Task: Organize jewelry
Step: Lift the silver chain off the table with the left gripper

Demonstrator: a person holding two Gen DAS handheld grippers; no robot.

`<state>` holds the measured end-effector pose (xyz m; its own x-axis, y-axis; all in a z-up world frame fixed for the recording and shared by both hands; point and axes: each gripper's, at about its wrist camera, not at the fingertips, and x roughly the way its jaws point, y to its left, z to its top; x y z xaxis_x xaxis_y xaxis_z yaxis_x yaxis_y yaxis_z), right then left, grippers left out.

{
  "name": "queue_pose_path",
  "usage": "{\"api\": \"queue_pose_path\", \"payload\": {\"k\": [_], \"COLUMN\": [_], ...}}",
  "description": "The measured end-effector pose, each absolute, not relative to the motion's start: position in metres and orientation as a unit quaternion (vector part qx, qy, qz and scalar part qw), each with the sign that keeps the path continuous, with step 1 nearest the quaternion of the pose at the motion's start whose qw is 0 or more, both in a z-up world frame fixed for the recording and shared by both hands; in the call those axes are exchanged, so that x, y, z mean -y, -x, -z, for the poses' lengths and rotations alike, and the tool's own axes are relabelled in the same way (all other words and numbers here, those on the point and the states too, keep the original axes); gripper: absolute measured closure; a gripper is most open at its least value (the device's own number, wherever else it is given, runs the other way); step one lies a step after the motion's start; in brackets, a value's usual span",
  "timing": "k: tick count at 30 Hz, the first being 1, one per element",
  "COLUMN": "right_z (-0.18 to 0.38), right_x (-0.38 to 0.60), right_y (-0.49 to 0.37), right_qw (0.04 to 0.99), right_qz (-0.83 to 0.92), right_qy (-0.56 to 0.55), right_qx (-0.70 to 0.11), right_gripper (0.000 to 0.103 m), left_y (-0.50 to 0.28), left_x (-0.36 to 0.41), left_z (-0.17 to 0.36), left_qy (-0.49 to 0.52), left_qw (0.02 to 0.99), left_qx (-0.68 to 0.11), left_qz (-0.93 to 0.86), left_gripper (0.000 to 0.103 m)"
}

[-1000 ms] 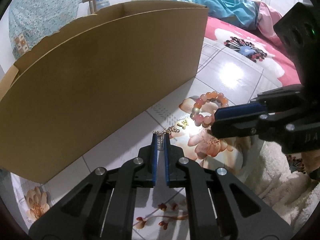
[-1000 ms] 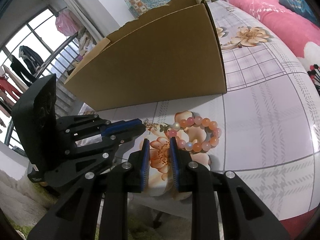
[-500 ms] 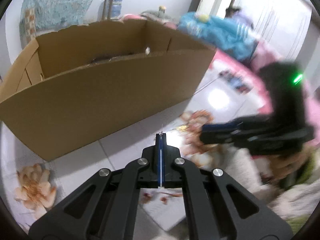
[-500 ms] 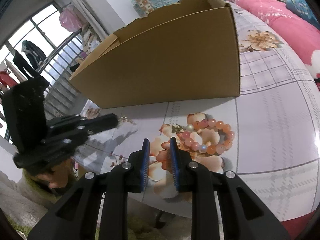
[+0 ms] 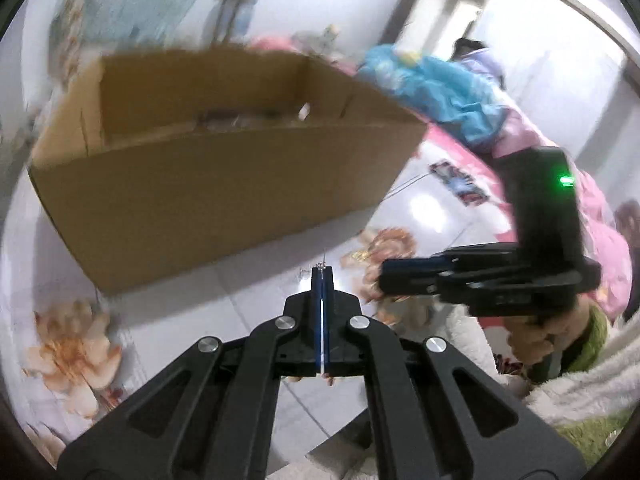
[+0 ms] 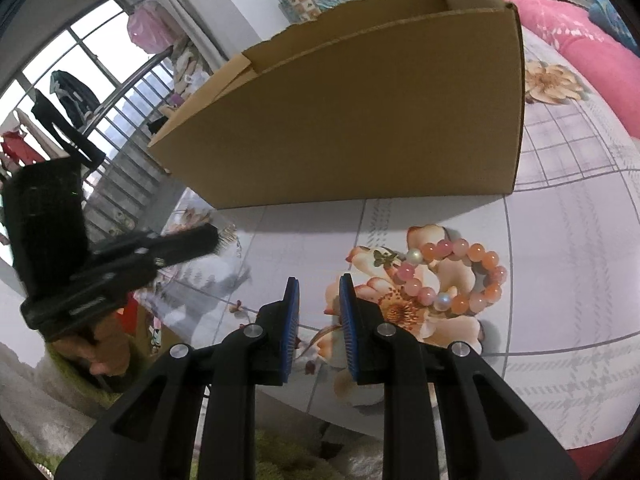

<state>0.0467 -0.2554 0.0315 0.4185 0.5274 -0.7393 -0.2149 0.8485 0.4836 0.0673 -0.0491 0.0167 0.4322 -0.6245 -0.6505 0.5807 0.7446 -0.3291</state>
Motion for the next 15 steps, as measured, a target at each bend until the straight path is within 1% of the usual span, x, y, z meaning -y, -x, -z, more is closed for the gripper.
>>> {"api": "queue_pose_path", "payload": {"k": [3, 4, 11, 13, 15], "right_z": [-0.028, -0.028, -0.031, -0.030, -0.029], "right_x": [0.255, 0.254, 0.246, 0.246, 0.246], "right_y": [-0.048, -0.048, -0.048, -0.049, -0.051], "right_qw": [0.826, 0.826, 0.828, 0.826, 0.824], "right_qz": [-0.225, -0.225, -0.234, -0.235, -0.236], "right_qy": [-0.159, -0.156, -0.132, -0.130, -0.130], "right_qx": [-0.493, -0.494, -0.493, -0.496, -0.498], "right_gripper": [0.082, 0.082, 0.082, 0.082, 0.082], "left_y": [-0.077, -0.078, -0.075, -0.071, -0.063], "left_x": [0.038, 0.037, 0.039, 0.044, 0.050], "left_z": [-0.007, -0.005, 0.013, 0.016, 0.019], "left_qy": [0.077, 0.080, 0.053, 0.043, 0.016], "left_qw": [0.831, 0.831, 0.820, 0.811, 0.810], "left_qx": [-0.422, -0.425, -0.454, -0.462, -0.464], "left_qz": [0.353, 0.350, 0.345, 0.356, 0.358], "left_gripper": [0.103, 0.103, 0.103, 0.098, 0.077]}}
